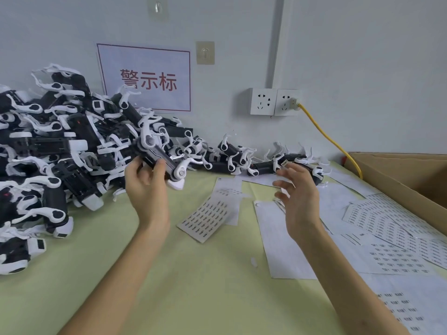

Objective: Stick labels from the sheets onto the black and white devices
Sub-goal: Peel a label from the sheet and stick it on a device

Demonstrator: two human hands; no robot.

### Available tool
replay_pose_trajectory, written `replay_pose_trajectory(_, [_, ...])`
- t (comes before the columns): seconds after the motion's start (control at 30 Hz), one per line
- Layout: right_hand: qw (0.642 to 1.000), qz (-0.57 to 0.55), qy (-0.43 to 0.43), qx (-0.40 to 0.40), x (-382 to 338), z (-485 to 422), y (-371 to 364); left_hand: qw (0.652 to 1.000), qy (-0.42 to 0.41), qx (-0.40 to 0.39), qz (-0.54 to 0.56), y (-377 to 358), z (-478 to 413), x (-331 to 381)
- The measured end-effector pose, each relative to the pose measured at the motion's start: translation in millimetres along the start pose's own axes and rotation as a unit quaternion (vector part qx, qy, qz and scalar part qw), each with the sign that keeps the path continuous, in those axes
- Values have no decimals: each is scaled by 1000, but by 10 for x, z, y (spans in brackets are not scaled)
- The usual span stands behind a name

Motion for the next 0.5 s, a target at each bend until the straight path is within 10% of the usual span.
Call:
replay_pose_trajectory(0.27, [981,34,-32,-189,84,148,-445,942,208,-262,30,-661,533,-470])
replay_pose_trajectory(0.5, [968,103,8,-228,45,217,-503,929,215,-294,-60,-716,824,-675])
Point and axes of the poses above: each hand's wrist, its own z-axis away from the middle knuckle, its own y-axis out of the back of the hand, x = y × z, the point moved 10 cm from there along -z, towards the middle knuckle, and after that the axes turned 3 degrees about z, right-handed, at the moved point
